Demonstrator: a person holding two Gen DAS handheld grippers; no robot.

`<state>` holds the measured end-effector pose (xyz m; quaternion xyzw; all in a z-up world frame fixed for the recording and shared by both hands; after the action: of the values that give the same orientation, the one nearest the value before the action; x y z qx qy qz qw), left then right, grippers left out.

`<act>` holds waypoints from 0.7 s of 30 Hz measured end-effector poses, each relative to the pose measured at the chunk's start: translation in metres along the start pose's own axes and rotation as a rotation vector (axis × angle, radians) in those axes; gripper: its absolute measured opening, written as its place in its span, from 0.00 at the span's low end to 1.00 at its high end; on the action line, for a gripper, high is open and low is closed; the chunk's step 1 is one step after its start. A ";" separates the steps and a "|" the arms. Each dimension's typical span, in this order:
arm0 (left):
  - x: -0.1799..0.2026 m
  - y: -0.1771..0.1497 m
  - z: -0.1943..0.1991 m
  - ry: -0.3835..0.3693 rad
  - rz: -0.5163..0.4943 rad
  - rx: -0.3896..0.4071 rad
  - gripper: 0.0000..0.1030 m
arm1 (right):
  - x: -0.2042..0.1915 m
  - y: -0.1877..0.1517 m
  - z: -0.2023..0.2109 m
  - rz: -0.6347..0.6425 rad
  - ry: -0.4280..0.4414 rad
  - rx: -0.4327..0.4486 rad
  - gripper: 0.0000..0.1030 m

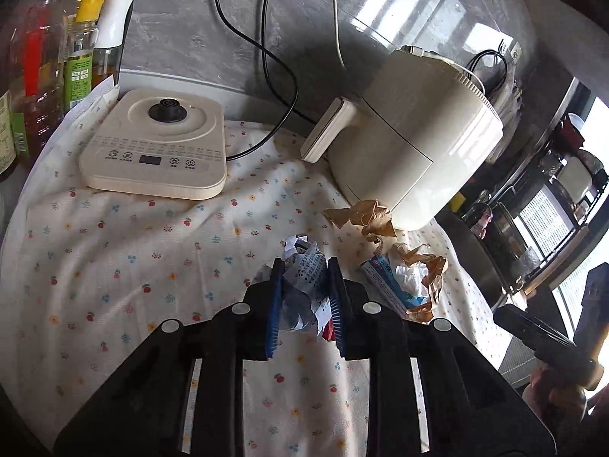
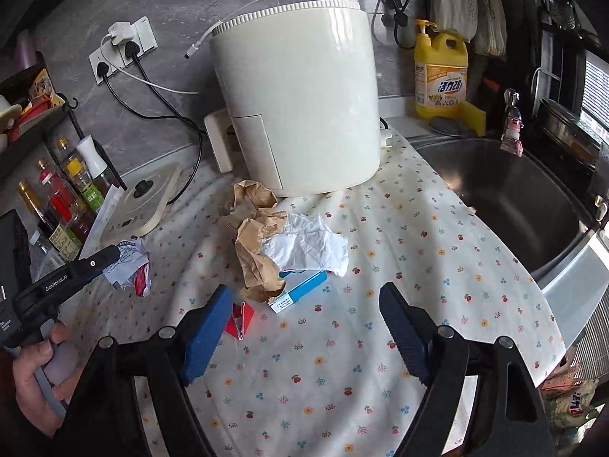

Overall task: Collect trash
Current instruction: 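Grasp the crumpled white-blue wrapper with the left gripper while the right gripper grasps the brown paper bag, then lift the wrapper and brown bag off the cloth with both grippers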

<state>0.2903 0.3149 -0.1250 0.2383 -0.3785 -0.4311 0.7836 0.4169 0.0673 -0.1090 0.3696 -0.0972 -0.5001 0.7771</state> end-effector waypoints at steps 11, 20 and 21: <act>-0.060 -0.027 0.069 0.143 0.103 0.047 0.22 | -0.036 0.030 -0.069 0.048 0.047 -0.061 0.62; -0.057 -0.037 0.086 0.154 0.108 0.061 0.22 | -0.040 0.021 -0.052 0.074 0.110 -0.088 0.19; -0.054 -0.038 0.086 0.153 0.102 0.060 0.22 | -0.038 0.020 -0.045 0.075 0.113 -0.080 0.19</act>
<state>0.1849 0.3376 -0.1206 0.2742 -0.3420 -0.3596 0.8237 0.4365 0.1259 -0.1192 0.3621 -0.0471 -0.4526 0.8135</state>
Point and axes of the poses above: each gripper's, at about its wrist camera, not at the fingertips, and z roughly against the way its jaws point, x to its right, y to its top, the point moved 4 cm from there along -z, roughly the way its jaws point, and after that the axes turned 4 degrees about -z, right-handed, at the moved point
